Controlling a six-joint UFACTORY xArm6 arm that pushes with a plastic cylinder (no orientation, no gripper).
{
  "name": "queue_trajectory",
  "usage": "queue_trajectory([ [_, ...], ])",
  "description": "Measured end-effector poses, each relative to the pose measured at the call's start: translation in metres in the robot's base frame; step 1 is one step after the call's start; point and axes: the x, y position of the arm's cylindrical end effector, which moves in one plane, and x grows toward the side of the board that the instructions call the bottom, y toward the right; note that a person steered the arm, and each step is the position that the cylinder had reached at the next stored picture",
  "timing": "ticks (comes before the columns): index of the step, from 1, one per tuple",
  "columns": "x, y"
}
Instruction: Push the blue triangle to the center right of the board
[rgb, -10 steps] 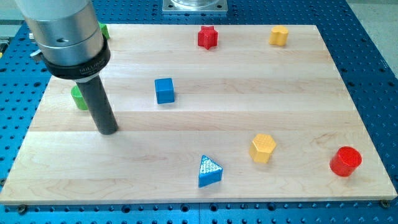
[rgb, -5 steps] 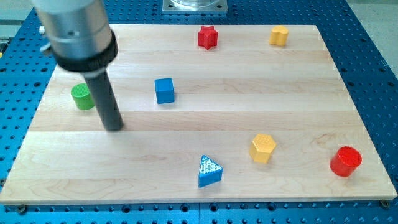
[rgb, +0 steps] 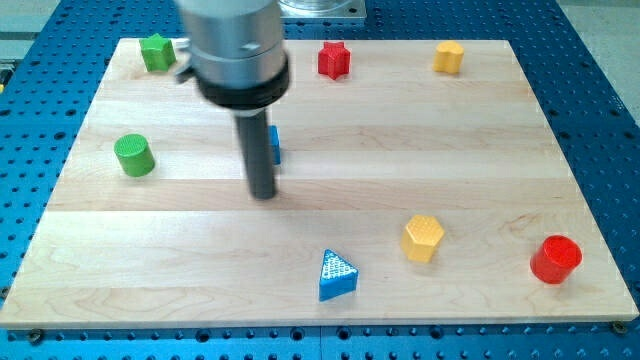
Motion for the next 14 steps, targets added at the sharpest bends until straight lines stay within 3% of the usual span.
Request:
queue_trajectory([
  [1,-0.013,0.13],
  [2,0.002,0.244],
  [3,0.011,0.225],
  [5,0.114,-0.005],
  [6,0.148,-0.003],
  [7,0.149,0.033],
  [9,0.085,0.09],
  [11,0.106,0.128],
  [12,0.066,0.153],
  [13,0.013,0.161],
  [14,0.022,0.138],
])
